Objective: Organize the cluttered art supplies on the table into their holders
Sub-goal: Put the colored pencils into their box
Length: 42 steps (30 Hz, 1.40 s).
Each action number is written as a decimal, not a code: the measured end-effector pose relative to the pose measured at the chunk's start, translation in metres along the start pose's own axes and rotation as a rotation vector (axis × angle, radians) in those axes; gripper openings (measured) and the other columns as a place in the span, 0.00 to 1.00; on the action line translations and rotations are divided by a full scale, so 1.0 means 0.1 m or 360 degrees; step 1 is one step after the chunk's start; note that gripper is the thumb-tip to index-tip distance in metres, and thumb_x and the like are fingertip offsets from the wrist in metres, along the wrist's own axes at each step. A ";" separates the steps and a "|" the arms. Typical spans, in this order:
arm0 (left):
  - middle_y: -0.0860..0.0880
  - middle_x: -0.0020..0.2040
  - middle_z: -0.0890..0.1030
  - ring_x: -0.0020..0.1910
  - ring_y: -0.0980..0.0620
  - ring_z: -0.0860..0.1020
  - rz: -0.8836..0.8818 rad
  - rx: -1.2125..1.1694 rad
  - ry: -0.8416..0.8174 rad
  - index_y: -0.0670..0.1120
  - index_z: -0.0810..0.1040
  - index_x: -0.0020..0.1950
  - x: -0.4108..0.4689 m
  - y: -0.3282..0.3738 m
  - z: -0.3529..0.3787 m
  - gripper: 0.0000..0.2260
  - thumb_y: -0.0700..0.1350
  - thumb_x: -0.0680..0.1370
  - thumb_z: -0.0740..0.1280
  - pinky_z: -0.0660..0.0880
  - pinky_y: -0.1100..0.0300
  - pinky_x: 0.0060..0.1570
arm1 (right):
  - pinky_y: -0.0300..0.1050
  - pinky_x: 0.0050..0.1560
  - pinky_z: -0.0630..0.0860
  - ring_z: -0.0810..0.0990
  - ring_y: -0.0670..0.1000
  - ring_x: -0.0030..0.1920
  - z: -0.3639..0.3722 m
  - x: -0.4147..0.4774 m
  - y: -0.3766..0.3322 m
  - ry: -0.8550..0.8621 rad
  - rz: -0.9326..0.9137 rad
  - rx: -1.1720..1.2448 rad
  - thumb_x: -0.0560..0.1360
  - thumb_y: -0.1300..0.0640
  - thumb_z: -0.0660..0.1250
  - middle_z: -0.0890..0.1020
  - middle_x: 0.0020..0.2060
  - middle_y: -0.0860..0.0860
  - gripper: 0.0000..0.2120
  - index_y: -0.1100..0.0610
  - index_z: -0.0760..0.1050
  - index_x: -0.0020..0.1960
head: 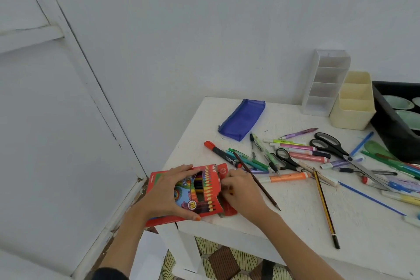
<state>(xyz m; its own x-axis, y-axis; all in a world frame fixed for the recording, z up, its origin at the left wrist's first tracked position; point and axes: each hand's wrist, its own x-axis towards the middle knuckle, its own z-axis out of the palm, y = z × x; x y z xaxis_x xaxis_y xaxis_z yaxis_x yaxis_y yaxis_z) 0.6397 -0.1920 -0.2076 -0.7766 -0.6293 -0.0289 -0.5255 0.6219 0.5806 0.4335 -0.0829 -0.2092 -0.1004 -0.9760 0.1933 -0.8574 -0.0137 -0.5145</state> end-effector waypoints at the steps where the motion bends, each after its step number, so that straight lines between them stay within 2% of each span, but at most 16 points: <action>1: 0.66 0.70 0.57 0.71 0.61 0.58 0.0007 0.0021 -0.0016 0.70 0.57 0.69 0.02 -0.01 0.01 0.44 0.71 0.57 0.73 0.61 0.52 0.71 | 0.44 0.57 0.65 0.71 0.48 0.53 0.03 0.03 0.01 0.0049 0.0028 0.0000 0.75 0.57 0.65 0.78 0.50 0.48 0.09 0.51 0.81 0.53; 5: 0.70 0.69 0.53 0.72 0.61 0.56 0.0002 0.0071 -0.0040 0.76 0.53 0.66 0.03 -0.04 0.04 0.43 0.72 0.56 0.72 0.60 0.51 0.72 | 0.37 0.53 0.64 0.69 0.46 0.54 0.12 0.13 0.00 0.0210 0.0219 0.0051 0.72 0.53 0.69 0.73 0.49 0.45 0.07 0.51 0.76 0.49; 8: 0.71 0.69 0.53 0.71 0.62 0.56 0.0013 0.0057 -0.0033 0.77 0.51 0.66 0.03 -0.06 0.05 0.44 0.70 0.57 0.73 0.61 0.51 0.71 | 0.36 0.53 0.66 0.68 0.44 0.53 0.11 0.08 0.02 0.0209 0.0179 0.0109 0.72 0.52 0.69 0.71 0.50 0.45 0.10 0.52 0.75 0.52; 11: 0.73 0.67 0.51 0.72 0.62 0.56 0.0010 0.0054 -0.0045 0.78 0.49 0.65 0.04 -0.06 0.04 0.44 0.70 0.57 0.73 0.61 0.50 0.71 | 0.38 0.53 0.64 0.66 0.44 0.51 0.07 -0.04 0.10 0.0270 0.0060 0.0009 0.71 0.55 0.65 0.71 0.49 0.46 0.12 0.52 0.76 0.55; 16: 0.72 0.68 0.52 0.72 0.61 0.56 0.0013 0.0080 -0.0038 0.78 0.49 0.65 0.09 -0.05 0.05 0.44 0.71 0.57 0.73 0.60 0.50 0.72 | 0.35 0.54 0.62 0.68 0.46 0.54 0.03 -0.05 0.15 0.0159 0.0125 0.0004 0.77 0.58 0.63 0.73 0.49 0.45 0.11 0.50 0.79 0.57; 18: 0.72 0.68 0.52 0.72 0.62 0.56 0.0013 0.0084 -0.0036 0.78 0.49 0.65 0.11 -0.05 0.06 0.45 0.71 0.57 0.73 0.59 0.50 0.72 | 0.34 0.53 0.62 0.68 0.45 0.54 0.02 -0.03 0.13 0.0204 0.0183 0.0011 0.77 0.56 0.64 0.74 0.48 0.45 0.09 0.50 0.80 0.54; 20: 0.73 0.67 0.51 0.71 0.63 0.55 0.0018 0.0085 -0.0044 0.79 0.48 0.64 0.11 -0.04 0.06 0.44 0.71 0.57 0.72 0.59 0.51 0.72 | 0.36 0.52 0.65 0.68 0.45 0.54 0.03 -0.01 0.10 0.0255 0.0271 0.0025 0.75 0.53 0.67 0.73 0.47 0.44 0.06 0.51 0.80 0.50; 24: 0.73 0.66 0.51 0.70 0.63 0.55 0.0020 0.0100 -0.0058 0.79 0.48 0.64 0.11 -0.01 0.07 0.44 0.72 0.56 0.71 0.58 0.51 0.72 | 0.39 0.52 0.68 0.69 0.46 0.53 0.08 0.00 0.05 0.0271 0.0373 -0.0019 0.73 0.50 0.68 0.71 0.45 0.44 0.06 0.51 0.79 0.46; 27: 0.72 0.67 0.52 0.70 0.63 0.55 0.0014 0.0099 -0.0051 0.80 0.47 0.63 0.09 -0.01 0.08 0.44 0.73 0.56 0.71 0.58 0.51 0.72 | 0.39 0.56 0.66 0.68 0.46 0.55 0.04 -0.01 0.05 0.0183 0.0312 -0.0072 0.74 0.49 0.67 0.73 0.49 0.46 0.07 0.50 0.77 0.49; 29: 0.73 0.67 0.51 0.71 0.63 0.55 0.0012 0.0086 -0.0050 0.80 0.47 0.64 0.09 0.00 0.08 0.44 0.73 0.56 0.71 0.58 0.51 0.72 | 0.37 0.57 0.63 0.67 0.44 0.56 -0.04 -0.06 0.08 0.0089 0.0254 0.0040 0.75 0.49 0.66 0.73 0.51 0.44 0.07 0.49 0.76 0.52; 31: 0.73 0.67 0.51 0.71 0.62 0.55 0.0007 0.0067 -0.0040 0.80 0.48 0.64 0.08 0.01 0.08 0.44 0.71 0.57 0.72 0.59 0.51 0.72 | 0.33 0.53 0.63 0.68 0.41 0.53 -0.15 -0.16 0.14 0.0199 0.0262 0.0154 0.76 0.51 0.66 0.73 0.49 0.42 0.04 0.49 0.76 0.50; 34: 0.72 0.67 0.52 0.71 0.62 0.56 -0.0019 0.0072 -0.0040 0.80 0.48 0.63 0.08 0.02 0.08 0.44 0.71 0.57 0.72 0.59 0.51 0.72 | 0.31 0.43 0.67 0.72 0.42 0.49 -0.27 -0.39 0.31 0.0458 0.0510 0.0047 0.75 0.55 0.67 0.71 0.46 0.43 0.05 0.50 0.76 0.50; 37: 0.69 0.69 0.54 0.72 0.61 0.57 -0.0035 0.0076 -0.0032 0.79 0.50 0.64 0.09 0.03 0.08 0.43 0.72 0.56 0.72 0.59 0.51 0.72 | 0.33 0.42 0.68 0.72 0.42 0.44 -0.32 -0.52 0.45 0.0368 0.0755 0.0074 0.74 0.54 0.69 0.73 0.47 0.45 0.08 0.51 0.76 0.53; 39: 0.68 0.69 0.55 0.72 0.60 0.57 -0.0038 0.0072 -0.0022 0.79 0.49 0.64 0.09 0.04 0.09 0.44 0.73 0.55 0.71 0.59 0.51 0.72 | 0.29 0.39 0.67 0.72 0.41 0.40 -0.36 -0.57 0.50 0.0336 0.0749 0.0140 0.74 0.56 0.68 0.77 0.47 0.47 0.07 0.52 0.78 0.52; 42: 0.67 0.70 0.56 0.72 0.59 0.58 -0.0061 0.0059 -0.0014 0.78 0.50 0.64 0.09 0.04 0.10 0.44 0.74 0.55 0.70 0.59 0.51 0.72 | 0.28 0.38 0.67 0.72 0.39 0.39 -0.47 -0.66 0.56 0.0403 0.0678 0.0184 0.74 0.59 0.68 0.79 0.43 0.47 0.06 0.53 0.81 0.50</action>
<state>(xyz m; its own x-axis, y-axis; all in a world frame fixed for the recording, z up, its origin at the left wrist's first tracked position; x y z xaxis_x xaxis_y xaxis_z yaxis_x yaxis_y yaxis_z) 0.6267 -0.1904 -0.2138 -0.7588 -0.6488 -0.0579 -0.5673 0.6146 0.5481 0.3687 -0.0093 -0.2115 -0.5607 -0.8169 0.1350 -0.6533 0.3364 -0.6782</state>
